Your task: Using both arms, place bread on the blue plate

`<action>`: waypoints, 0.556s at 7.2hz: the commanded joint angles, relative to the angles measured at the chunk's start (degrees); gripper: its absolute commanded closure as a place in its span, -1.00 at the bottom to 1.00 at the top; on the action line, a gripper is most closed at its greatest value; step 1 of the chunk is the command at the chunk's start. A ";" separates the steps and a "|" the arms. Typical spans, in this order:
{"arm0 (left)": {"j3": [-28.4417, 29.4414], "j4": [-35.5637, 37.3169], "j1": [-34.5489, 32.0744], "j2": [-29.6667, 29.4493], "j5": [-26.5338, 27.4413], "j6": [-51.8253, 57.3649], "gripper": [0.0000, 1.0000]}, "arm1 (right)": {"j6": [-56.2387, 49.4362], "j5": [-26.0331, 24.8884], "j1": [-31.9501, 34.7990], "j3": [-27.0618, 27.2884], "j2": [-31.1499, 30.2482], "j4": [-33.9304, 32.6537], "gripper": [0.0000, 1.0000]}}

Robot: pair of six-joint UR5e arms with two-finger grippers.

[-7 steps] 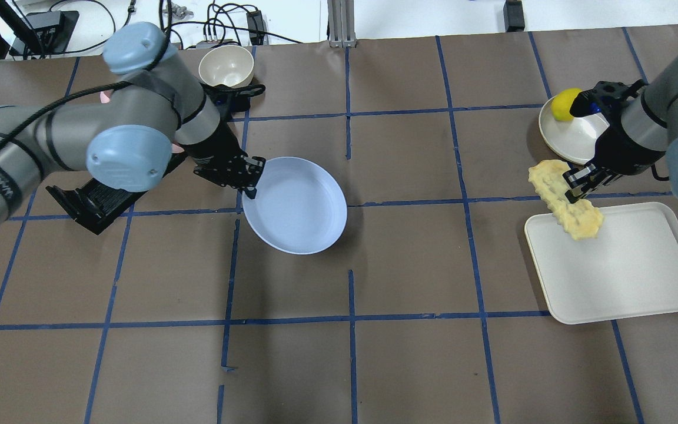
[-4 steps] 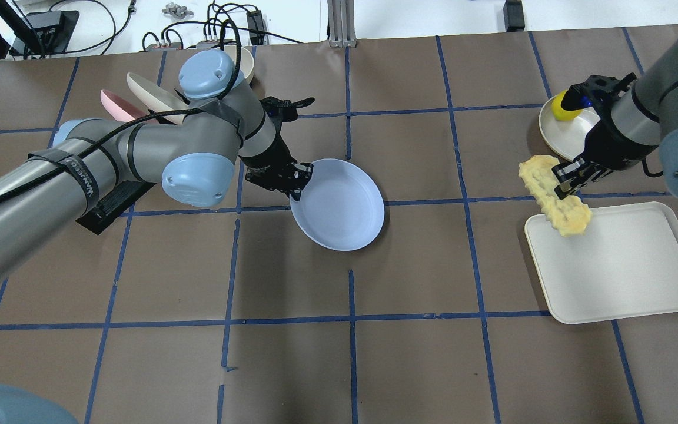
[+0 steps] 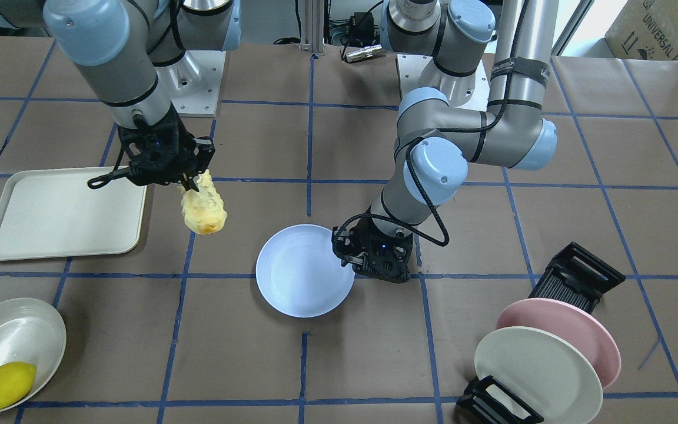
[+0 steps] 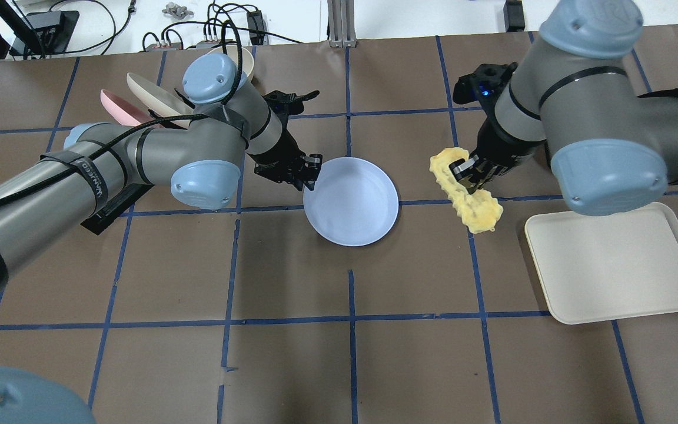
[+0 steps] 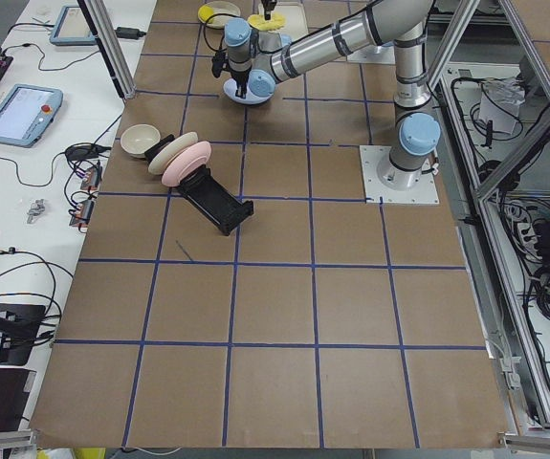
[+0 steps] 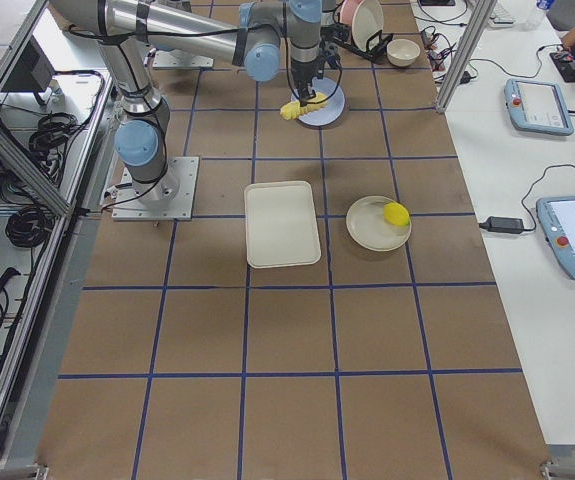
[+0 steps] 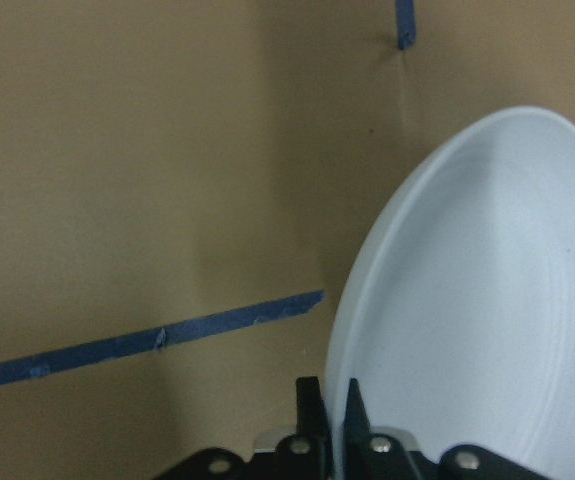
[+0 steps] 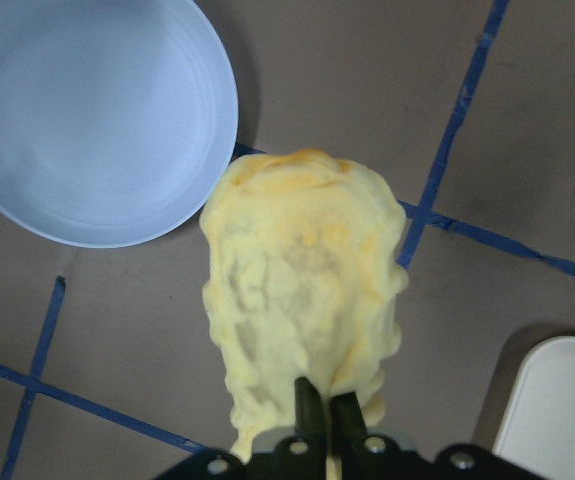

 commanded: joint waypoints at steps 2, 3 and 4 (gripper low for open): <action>0.84 -8.79 6.43 7.56 2.88 0.57 -1.00 | 1.57 7.25 5.85 -0.29 4.93 -7.99 0.73; 1.19 -12.92 6.88 10.90 7.78 0.75 -1.00 | 1.57 10.24 7.60 -0.38 7.48 -12.29 0.70; 1.80 -17.05 6.97 14.16 12.79 1.53 -1.00 | 1.48 10.62 9.36 -0.56 10.03 -16.86 0.69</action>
